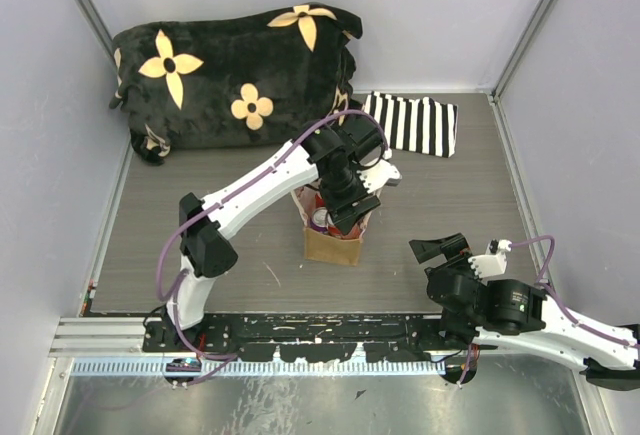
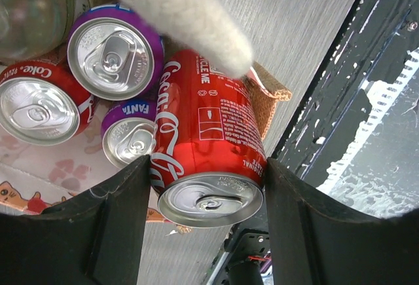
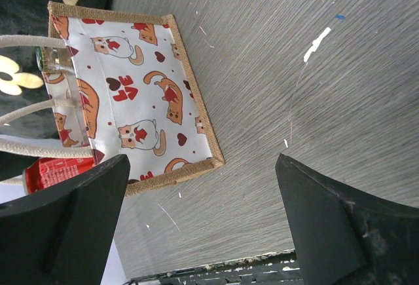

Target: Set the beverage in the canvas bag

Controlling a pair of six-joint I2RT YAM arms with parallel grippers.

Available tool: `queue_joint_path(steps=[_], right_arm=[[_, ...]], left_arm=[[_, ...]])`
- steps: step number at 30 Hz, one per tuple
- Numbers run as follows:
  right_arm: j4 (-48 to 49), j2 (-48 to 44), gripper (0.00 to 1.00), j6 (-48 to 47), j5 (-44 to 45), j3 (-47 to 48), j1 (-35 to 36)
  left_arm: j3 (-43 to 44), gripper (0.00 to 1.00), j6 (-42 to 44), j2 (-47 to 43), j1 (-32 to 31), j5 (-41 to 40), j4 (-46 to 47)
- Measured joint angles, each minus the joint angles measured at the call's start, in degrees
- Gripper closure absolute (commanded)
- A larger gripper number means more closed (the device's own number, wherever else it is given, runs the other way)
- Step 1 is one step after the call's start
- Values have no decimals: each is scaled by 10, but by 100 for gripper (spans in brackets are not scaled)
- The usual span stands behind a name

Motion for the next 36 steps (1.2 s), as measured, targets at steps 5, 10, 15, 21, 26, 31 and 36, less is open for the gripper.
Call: queue_joint_path(steps=[5,10,15,21,26,31,36], right_arm=[[0,-5,0,1,1,-2,0],[0,-7,0,2,1,-3,0],[0,-10,0,3,1,-6,0],[0,-13,0,5,1,-11,0],[0,-13,0,5,1,-11,0],[0,-13,0,5,1,-11,0],[-1,-12,0,6,1,-12,0]], left_arm=[[36,100,-10,38,0,0,-19],[48,100,-24,64,0,0,-31],[48,100,-45,69,1,0,-36],[39,100,-68,69,1,-4,-33],[38,100,-79,70,1,-7,-29],[38,100,-87,81,1,-9,-24],[38,100,-92,92,1,-9,-22]])
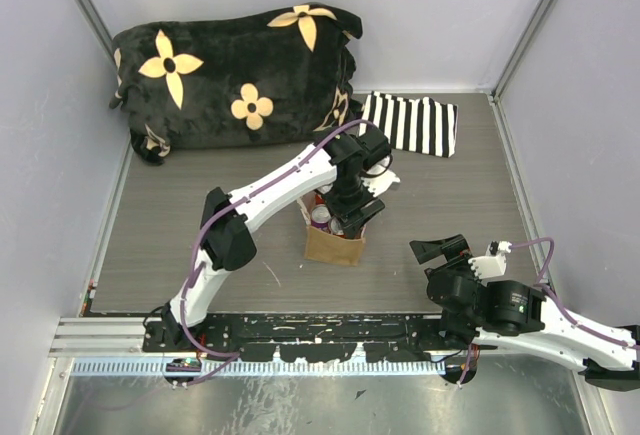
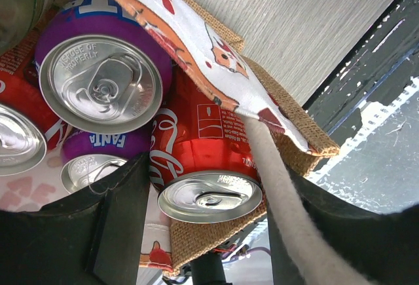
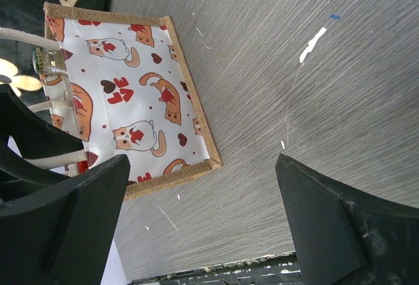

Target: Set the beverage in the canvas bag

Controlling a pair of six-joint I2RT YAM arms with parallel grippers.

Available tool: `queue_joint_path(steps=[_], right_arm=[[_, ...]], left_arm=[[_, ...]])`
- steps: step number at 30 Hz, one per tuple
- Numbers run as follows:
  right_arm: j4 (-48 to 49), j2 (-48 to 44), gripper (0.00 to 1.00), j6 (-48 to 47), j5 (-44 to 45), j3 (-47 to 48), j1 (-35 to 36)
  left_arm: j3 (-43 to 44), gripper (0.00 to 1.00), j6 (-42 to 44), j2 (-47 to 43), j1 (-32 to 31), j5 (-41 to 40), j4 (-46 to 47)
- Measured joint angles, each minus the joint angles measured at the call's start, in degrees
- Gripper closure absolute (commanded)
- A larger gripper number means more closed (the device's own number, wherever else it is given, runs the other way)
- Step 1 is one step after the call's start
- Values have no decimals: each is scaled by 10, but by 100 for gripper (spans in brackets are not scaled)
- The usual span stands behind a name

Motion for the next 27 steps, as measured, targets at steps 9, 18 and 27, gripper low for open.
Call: queue_joint_path(steps=[9,18,27], right_arm=[[-1,0,0,2,0,-3,0],[-1,-2,0,2,0,-3,0],[-2,-2,0,4,0,-7,0]], left_arm=[[-1,100,-7,10,-7,-11,5],[-3,20,-7,17,-15,-27,9],[-3,2,-6,17,-17,-30,12]])
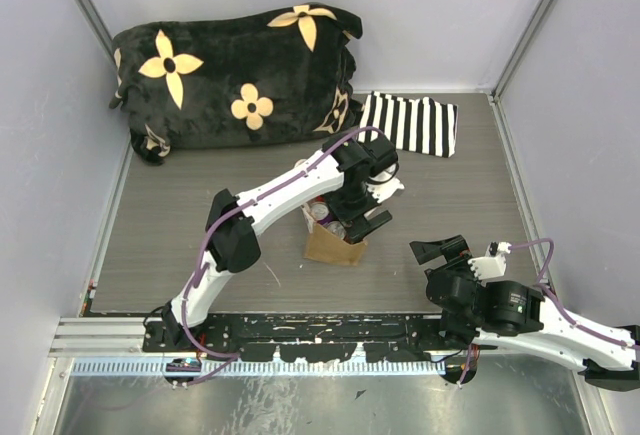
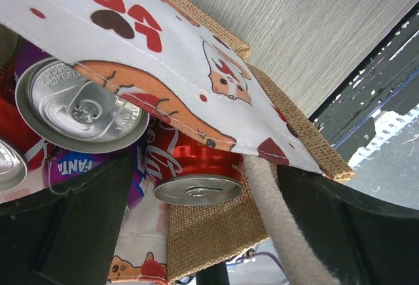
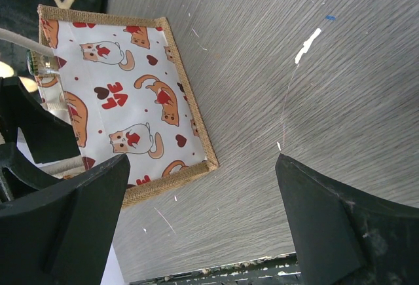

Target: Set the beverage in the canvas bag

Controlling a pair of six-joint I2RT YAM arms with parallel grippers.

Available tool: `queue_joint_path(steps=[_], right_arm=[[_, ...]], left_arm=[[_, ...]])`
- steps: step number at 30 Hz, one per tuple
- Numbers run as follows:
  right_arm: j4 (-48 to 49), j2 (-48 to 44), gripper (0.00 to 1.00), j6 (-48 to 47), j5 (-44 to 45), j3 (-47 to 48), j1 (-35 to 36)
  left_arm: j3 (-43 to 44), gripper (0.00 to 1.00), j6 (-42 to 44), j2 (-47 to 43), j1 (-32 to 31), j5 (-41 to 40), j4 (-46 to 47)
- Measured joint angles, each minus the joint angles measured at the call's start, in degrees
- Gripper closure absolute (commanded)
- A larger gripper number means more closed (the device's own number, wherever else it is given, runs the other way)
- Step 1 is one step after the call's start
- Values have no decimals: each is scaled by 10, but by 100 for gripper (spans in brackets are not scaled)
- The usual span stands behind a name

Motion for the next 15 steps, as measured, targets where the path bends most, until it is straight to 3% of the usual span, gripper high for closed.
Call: queue_joint_path(steps=[6,15], right_arm=[[0,0,0,0,0,0,0],[0,1,0,1,0,0,0]], left_arm=[[2,1,0,-2,-10,-10,2],[3,17,2,-16,-29,-15,3]])
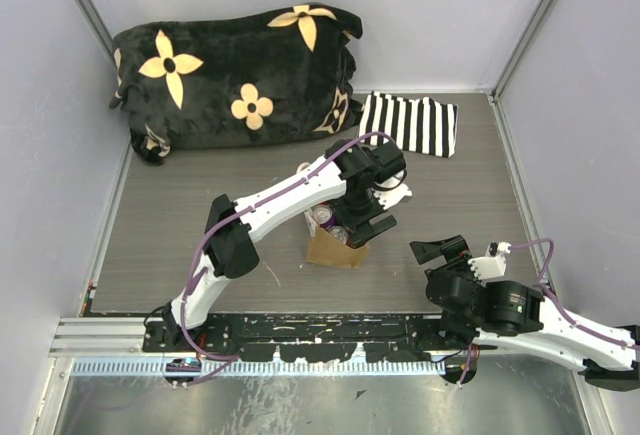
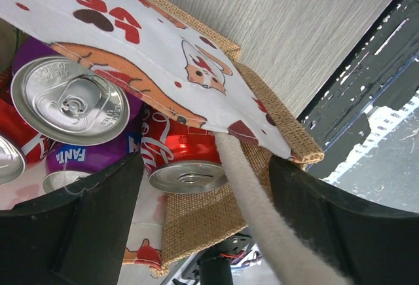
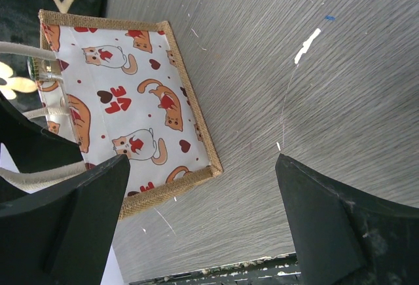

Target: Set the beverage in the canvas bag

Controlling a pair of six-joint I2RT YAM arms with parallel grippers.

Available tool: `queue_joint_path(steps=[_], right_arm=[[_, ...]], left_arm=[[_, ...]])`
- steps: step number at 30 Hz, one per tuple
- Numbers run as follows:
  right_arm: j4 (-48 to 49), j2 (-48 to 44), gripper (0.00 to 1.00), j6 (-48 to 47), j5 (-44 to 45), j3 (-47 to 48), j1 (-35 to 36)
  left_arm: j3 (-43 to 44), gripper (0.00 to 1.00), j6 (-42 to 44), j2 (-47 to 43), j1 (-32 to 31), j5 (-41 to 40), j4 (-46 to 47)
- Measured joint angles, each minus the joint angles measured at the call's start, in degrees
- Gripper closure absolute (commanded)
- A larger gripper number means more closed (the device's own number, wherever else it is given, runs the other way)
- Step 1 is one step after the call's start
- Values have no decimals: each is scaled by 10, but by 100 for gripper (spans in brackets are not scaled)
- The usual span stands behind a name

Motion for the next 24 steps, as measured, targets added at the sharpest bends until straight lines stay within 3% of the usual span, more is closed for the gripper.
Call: queue_joint_path(steps=[7,11,14,20,24], right_arm=[[0,0,0,0,0,0,0],[0,0,0,0,0,0,0],[0,0,0,0,0,0,0],[0,0,0,0,0,0,0],[0,0,0,0,0,0,0]], left_arm=[[0,33,2,-4,-4,1,-1],[0,34,4,-6,-5,1,-1],[0,28,5,-7,-6,0,-1],[0,1,12,-7,-6,-14,0],[0,2,14,-7,-6,-25,2]])
